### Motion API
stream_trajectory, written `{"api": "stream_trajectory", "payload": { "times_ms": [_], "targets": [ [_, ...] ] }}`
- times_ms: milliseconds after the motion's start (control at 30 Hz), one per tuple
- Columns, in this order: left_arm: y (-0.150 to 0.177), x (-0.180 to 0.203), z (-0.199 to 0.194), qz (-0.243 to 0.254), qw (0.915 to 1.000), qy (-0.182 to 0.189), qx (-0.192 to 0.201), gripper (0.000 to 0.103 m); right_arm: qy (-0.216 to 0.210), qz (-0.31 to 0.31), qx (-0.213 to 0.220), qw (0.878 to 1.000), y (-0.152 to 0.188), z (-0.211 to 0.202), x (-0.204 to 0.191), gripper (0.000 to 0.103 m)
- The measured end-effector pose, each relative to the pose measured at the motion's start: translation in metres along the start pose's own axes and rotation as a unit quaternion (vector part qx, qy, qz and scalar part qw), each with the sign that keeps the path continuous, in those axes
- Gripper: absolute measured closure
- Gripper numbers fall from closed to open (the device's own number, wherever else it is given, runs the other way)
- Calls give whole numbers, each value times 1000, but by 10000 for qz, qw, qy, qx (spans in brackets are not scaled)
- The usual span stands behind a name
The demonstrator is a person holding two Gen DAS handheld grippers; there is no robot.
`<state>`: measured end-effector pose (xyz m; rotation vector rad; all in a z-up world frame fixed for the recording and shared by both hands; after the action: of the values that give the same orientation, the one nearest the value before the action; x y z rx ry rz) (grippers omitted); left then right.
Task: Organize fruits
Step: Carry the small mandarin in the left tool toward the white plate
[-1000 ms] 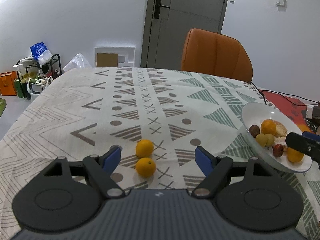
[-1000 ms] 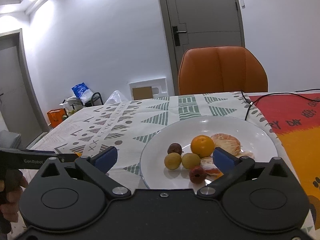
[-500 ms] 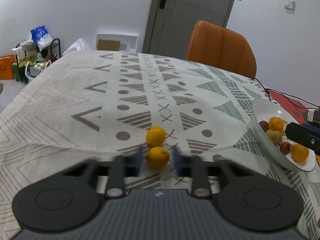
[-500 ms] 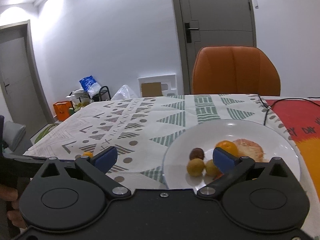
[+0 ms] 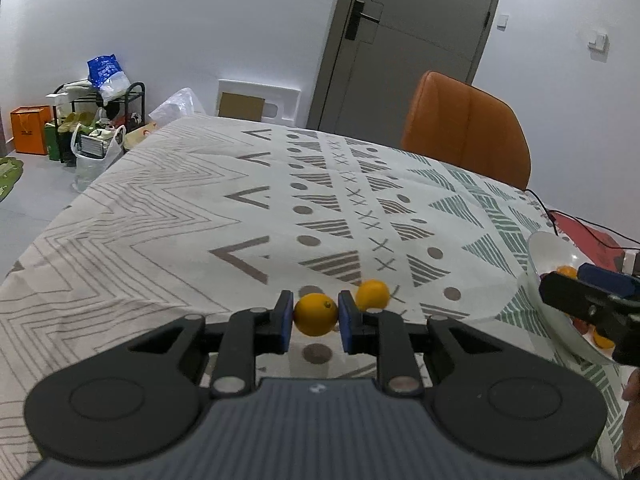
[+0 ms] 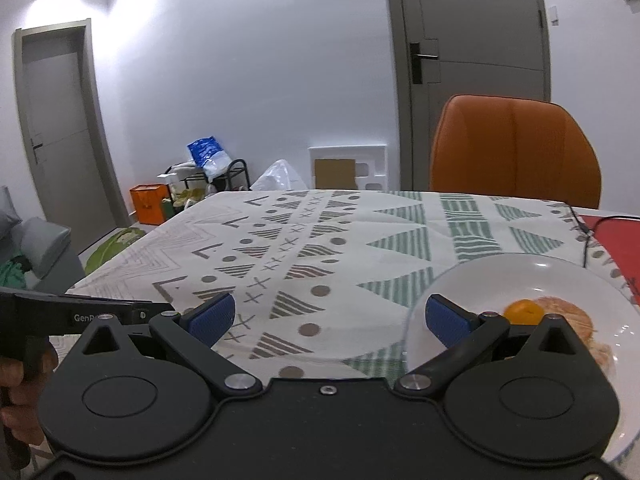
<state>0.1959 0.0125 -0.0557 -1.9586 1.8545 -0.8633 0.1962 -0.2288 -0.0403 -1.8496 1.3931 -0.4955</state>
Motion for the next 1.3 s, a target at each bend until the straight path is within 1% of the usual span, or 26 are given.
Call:
{"api": "stream_trajectory", "payload": {
  "times_ms": [133, 300, 433, 467, 500, 567, 667, 733, 800, 900, 1033, 1133, 1167, 1200, 1233, 1267, 1300],
  "targets": [
    [0, -8, -4, -68, 10000, -40, 20, 81, -133, -97, -28, 9999, -2, 5, -10, 0],
    [0, -19, -12, -115, 9998, -118, 85, 81, -319, -184, -168, 9992, -6, 17, -22, 9],
    [-1, -31, -17, -207, 9995, -172, 141, 81, -481, -292, -262, 9981, -8, 26, -34, 10],
    [-1, -33, -18, -225, 9995, -185, 150, 81, -508, -318, -286, 9978, -8, 29, -38, 11],
    [-1, -36, -19, -240, 9994, -199, 163, 81, -525, -343, -314, 9975, -9, 31, -41, 16],
    [-1, -40, -20, -261, 9993, -218, 180, 81, -565, -405, -399, 9968, -9, 36, -47, 21],
    [-1, -45, -23, -265, 9992, -233, 201, 81, -596, -462, -466, 9961, -10, 42, -56, 23],
    [-1, -48, -24, -231, 9993, -225, 193, 81, -625, -495, -485, 9956, -11, 45, -59, 26],
    [-1, -50, -24, -203, 9994, -235, 180, 81, -631, -525, -526, 9952, -13, 49, -64, 32],
    [-1, -55, -25, -200, 9994, -233, 186, 81, -669, -569, -583, 9944, -15, 56, -71, 39],
    [-1, -63, -29, -265, 9991, -253, 226, 81, -727, -608, -701, 9930, -18, 68, -80, 41],
    [-1, -70, -30, -324, 9989, -261, 233, 81, -739, -678, -797, 9918, -19, 77, -88, 44],
    [-1, -71, -30, -337, 9988, -265, 226, 81, -739, -707, -814, 9914, -19, 80, -91, 48],
    [-1, -72, -30, -348, 9988, -269, 216, 81, -747, -738, -838, 9909, -19, 83, -93, 58],
    [-1, -73, -30, -353, 9988, -273, 207, 81, -729, -759, -891, 9904, -20, 86, -94, 65],
    [-1, -74, -30, -354, 9988, -277, 206, 81, -722, -772, -969, 9897, -19, 89, -95, 80],
    [-1, -74, -30, -353, 9988, -280, 214, 81, -754, -755, -1031, 9889, -18, 91, -95, 80]
  ]
}}
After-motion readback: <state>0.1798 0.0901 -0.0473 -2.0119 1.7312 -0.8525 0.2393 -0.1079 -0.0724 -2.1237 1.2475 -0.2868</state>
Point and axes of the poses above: each gripper's, at about its wrist camera, not at the fingertips, and z roughly the way its jaws point, x to its right, y to its underside, the point moved 2 cm from there along z, roughly the way its jaws point, and after that the axes turned 14 degrees about -x, right-handed, at the moved point
